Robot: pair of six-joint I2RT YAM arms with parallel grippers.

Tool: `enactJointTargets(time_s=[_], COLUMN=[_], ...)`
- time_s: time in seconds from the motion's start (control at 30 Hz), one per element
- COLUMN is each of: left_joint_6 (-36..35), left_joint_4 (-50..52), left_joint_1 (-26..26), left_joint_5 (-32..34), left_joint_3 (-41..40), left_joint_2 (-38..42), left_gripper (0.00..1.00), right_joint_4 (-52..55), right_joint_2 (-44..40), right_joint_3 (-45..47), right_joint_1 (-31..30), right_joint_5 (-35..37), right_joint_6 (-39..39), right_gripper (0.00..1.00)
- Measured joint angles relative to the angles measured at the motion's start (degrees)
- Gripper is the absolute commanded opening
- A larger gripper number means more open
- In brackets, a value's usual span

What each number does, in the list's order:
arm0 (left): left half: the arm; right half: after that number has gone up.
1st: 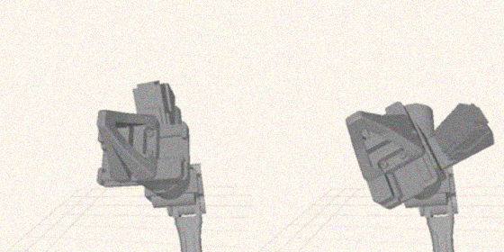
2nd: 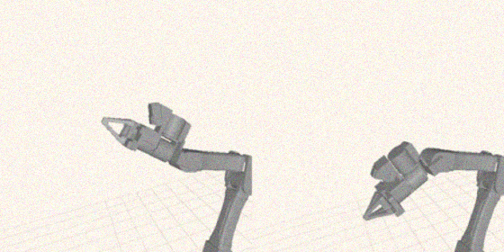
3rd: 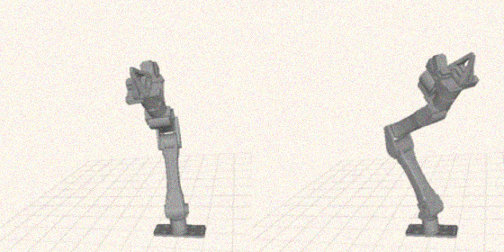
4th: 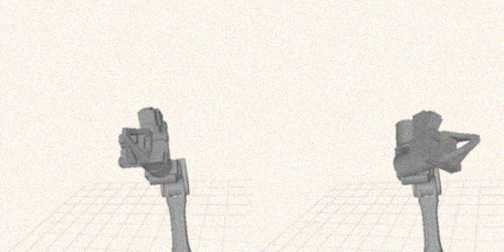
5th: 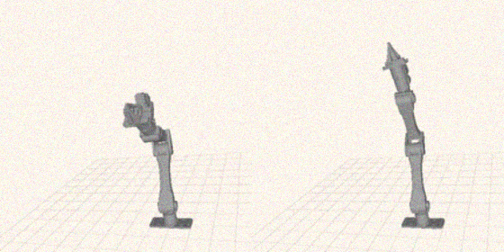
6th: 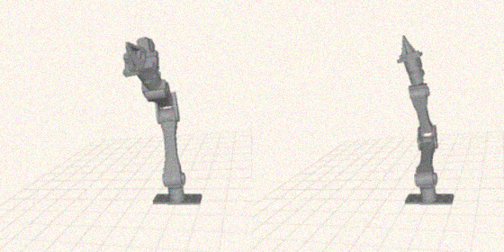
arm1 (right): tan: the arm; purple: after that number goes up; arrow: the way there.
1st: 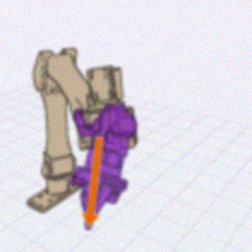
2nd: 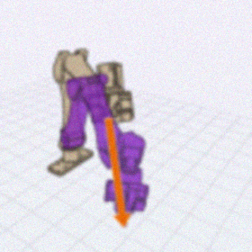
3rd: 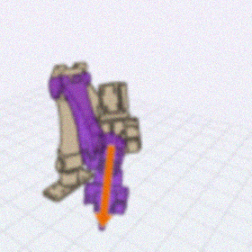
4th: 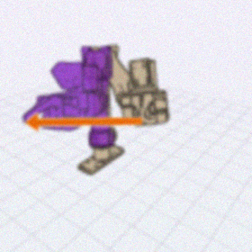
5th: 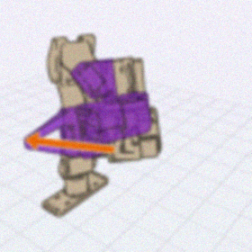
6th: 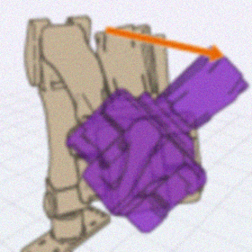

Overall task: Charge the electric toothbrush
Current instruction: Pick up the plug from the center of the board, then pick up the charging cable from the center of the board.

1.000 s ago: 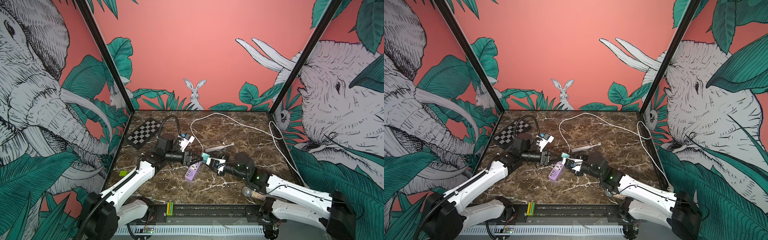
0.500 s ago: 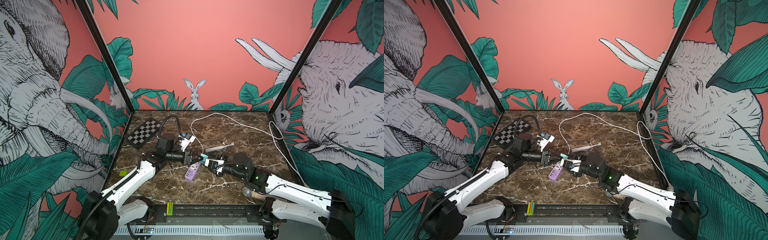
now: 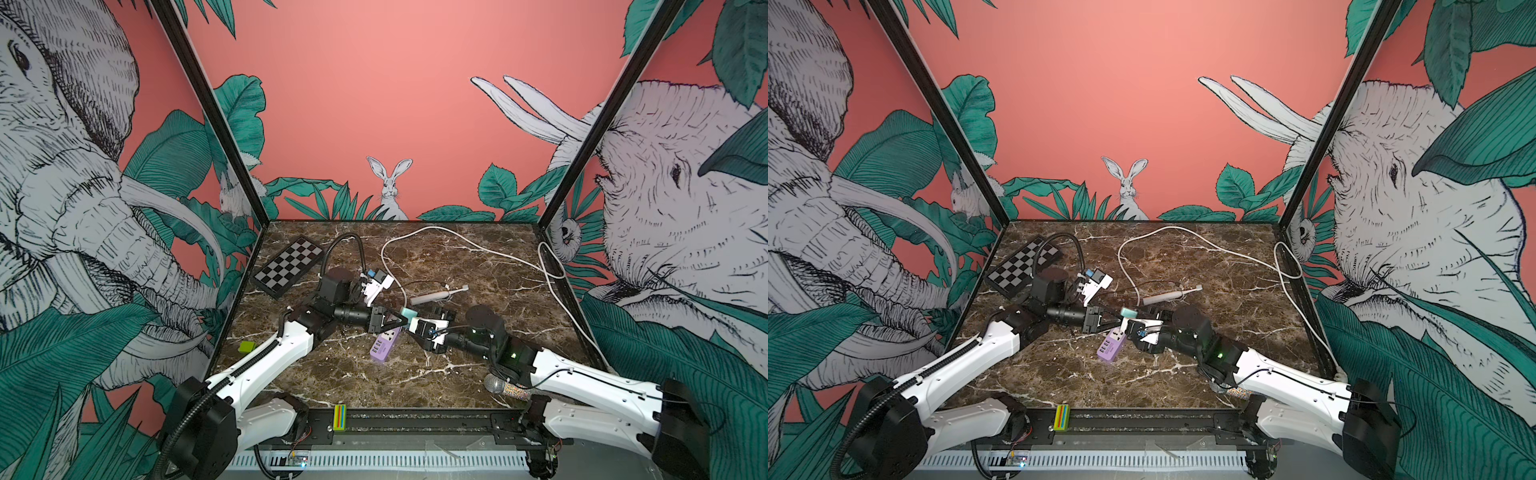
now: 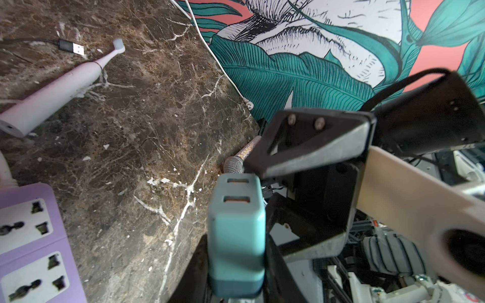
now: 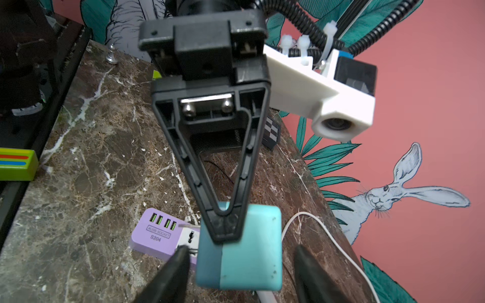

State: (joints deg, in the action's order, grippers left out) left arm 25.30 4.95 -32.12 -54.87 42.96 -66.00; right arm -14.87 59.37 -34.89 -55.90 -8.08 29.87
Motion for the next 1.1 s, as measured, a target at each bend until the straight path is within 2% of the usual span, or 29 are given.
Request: enactJointTargets(time_s=[0.13,0.23,0.37,0.47,0.57,0.77,0.9,0.97,1.1], left_joint_6=[-4.1,-8.9,-14.4,-17.3,-19.8,-24.9,-28.5,-29.5,-31.0], left_joint_4=[4.1,8.7,11.3,11.0,10.5,13.1,16.8,17.9,18.1], left_joint_1=[0.0,0.5,3.2,6.5,9.5,11.3,11.3,11.3,11.3], left_joint_5=[2.7,6.0,10.6,12.9,14.5,16.7,18.3,19.0,18.9], left_joint_3=[0.7,2.9,3.8,3.2,2.4,2.9,4.1,4.2,4.2], left_joint_2=[0.0,0.1,1.5,3.0,4.2,3.7,4.0,4.6,5.6], left_gripper=[0.2,0.14,0.08,0.06,0.0,0.0,0.0,0.0,0.0], right_joint_4=[-0.2,1.9,6.4,12.2,21.7,33.8,41.1,44.3,48.0], right_joint_2=[-1.4,-5.1,-9.8,-9.3,-4.1,11.9,21.0,24.7,30.6], right_joint_3=[0.4,0.9,1.4,0.7,-4.5,-19.2,-26.4,-29.6,-34.3], right_joint_1=[0.2,2.6,12.3,19.4,24.4,32.9,35.1,35.8,37.7], right_joint_5=[2.0,2.2,-0.5,-2.6,-4.4,-8.9,-7.0,-6.1,-7.6], right_joint_6=[-2.3,-7.7,-19.6,-28.5,-34.8,-40.7,-38.2,-35.6,-30.4], right_gripper=[0.96,0.96,0.95,0.94,0.86,0.76,0.75,0.71,0.68])
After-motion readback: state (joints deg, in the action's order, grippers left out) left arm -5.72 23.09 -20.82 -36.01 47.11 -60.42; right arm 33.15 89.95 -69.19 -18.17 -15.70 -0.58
